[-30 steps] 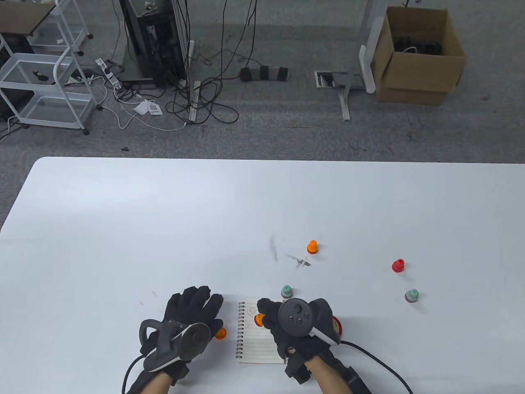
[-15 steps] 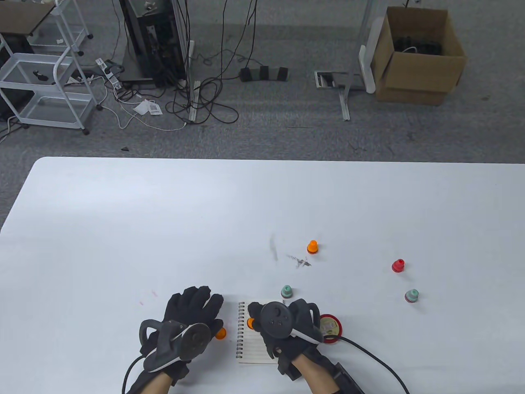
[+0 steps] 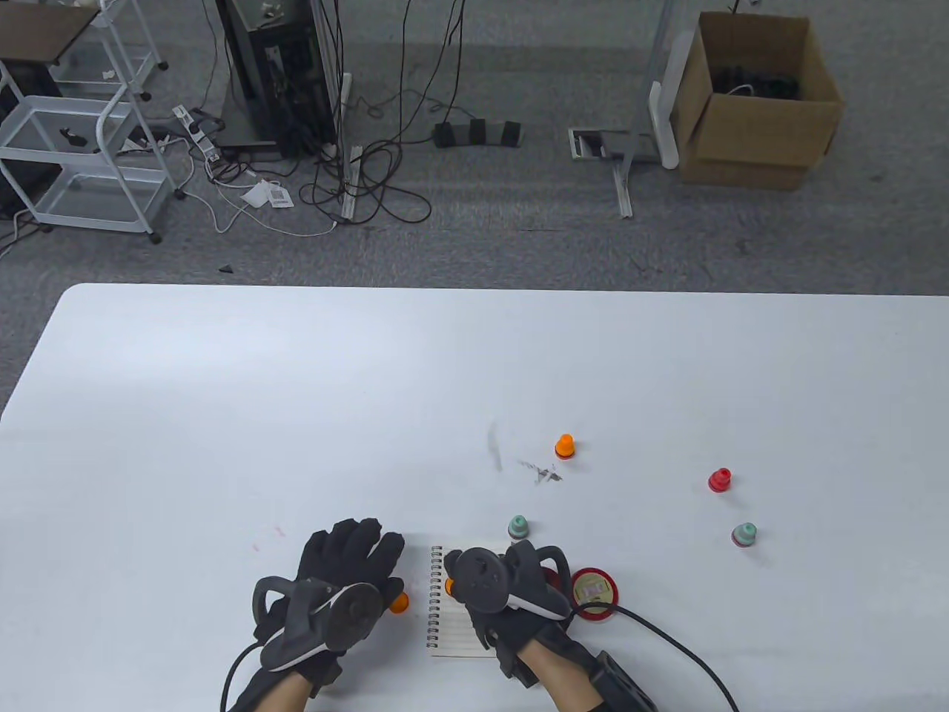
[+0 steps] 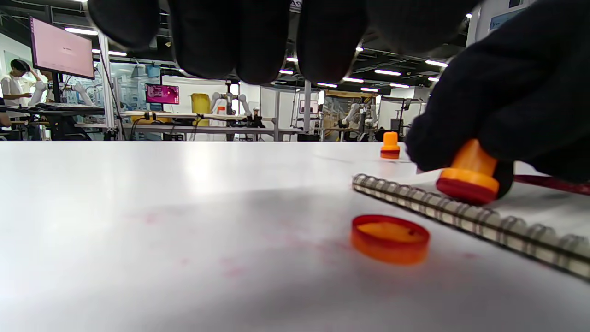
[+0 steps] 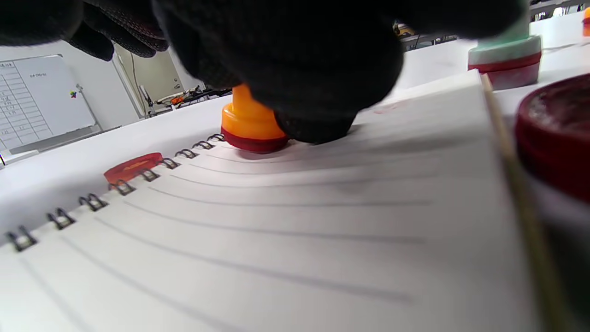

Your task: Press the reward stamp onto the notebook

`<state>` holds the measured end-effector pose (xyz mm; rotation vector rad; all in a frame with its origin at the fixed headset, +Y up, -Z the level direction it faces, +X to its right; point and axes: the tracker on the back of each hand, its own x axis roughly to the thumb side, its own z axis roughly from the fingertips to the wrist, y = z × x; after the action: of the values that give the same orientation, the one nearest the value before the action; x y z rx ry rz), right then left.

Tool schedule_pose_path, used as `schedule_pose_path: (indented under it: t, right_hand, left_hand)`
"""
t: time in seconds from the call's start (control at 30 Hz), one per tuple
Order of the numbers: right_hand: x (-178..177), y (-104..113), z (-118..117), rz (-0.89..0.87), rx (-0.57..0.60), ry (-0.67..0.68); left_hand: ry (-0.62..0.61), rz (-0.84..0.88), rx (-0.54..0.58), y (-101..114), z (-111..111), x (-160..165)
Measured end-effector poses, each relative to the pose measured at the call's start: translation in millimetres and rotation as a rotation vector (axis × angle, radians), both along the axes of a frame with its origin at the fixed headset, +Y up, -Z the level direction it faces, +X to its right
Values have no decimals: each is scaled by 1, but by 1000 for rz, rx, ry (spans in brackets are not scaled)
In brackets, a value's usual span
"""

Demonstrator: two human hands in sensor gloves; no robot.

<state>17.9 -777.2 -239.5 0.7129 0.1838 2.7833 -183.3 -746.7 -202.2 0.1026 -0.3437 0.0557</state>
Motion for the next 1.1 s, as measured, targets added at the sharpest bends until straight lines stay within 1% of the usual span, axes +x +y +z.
schedule_pose_path:
  t: [0.37, 0.53, 0.7, 0.8, 0.97, 1.1]
  right_hand:
    - [-7, 0, 2, 13, -32, -11]
    - [-16, 3, 0, 69, -51, -7]
    - [-30, 8, -4, 179, -86, -7]
    - [-37, 10, -10, 238, -133, -6]
    - [-37, 11, -24, 235, -292, -27]
    - [-38, 11, -28, 249, -334, -37]
  left_hand:
    - [0, 5, -3, 1, 0, -1]
    - [-2, 6, -2, 1, 0, -1]
    - [-8, 9, -4, 2, 0, -1]
    - [-8, 8, -5, 2, 0, -2]
    - [-10, 10, -1, 2, 1, -2]
    - [-11, 12, -5, 2, 1, -2]
